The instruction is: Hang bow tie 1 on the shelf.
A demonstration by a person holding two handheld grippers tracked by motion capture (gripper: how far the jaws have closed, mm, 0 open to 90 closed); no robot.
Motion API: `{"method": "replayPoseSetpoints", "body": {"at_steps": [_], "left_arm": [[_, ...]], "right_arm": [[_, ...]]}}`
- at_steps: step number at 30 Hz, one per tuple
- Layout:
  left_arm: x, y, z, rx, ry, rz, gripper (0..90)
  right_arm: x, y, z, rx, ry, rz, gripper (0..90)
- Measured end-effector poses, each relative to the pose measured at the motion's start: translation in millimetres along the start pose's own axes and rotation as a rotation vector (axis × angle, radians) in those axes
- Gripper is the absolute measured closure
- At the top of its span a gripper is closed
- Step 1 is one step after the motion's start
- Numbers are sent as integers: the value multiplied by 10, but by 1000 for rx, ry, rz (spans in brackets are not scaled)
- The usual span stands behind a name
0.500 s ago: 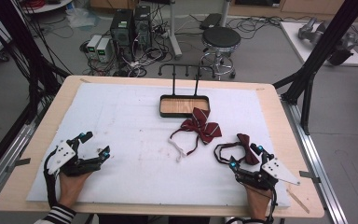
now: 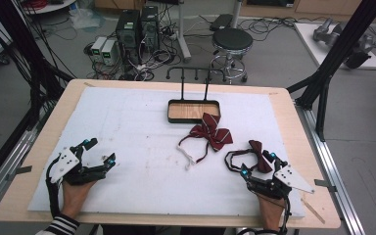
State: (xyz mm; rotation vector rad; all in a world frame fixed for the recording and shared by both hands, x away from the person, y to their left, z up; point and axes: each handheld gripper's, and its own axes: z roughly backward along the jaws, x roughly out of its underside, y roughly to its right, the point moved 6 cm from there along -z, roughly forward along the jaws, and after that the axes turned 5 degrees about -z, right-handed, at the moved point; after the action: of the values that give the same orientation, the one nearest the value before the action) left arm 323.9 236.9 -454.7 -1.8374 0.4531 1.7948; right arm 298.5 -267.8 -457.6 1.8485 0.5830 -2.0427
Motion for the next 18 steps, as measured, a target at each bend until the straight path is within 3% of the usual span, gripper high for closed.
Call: {"method": "replayPoseSetpoints", "body": {"at_steps": [10,13,18], "left_arm": [[0,-6,1,0,2,-1,143],[0,-7,1,-1,2,7,143],[-1,-7,0,-1,3,8,143]], "right_arm": [[-18,-4,-42,-2,-36,-1,96],[-116,-51,-52,-20,-57,27,96],[-279,-96,-99,-50,-77,29,96]]}}
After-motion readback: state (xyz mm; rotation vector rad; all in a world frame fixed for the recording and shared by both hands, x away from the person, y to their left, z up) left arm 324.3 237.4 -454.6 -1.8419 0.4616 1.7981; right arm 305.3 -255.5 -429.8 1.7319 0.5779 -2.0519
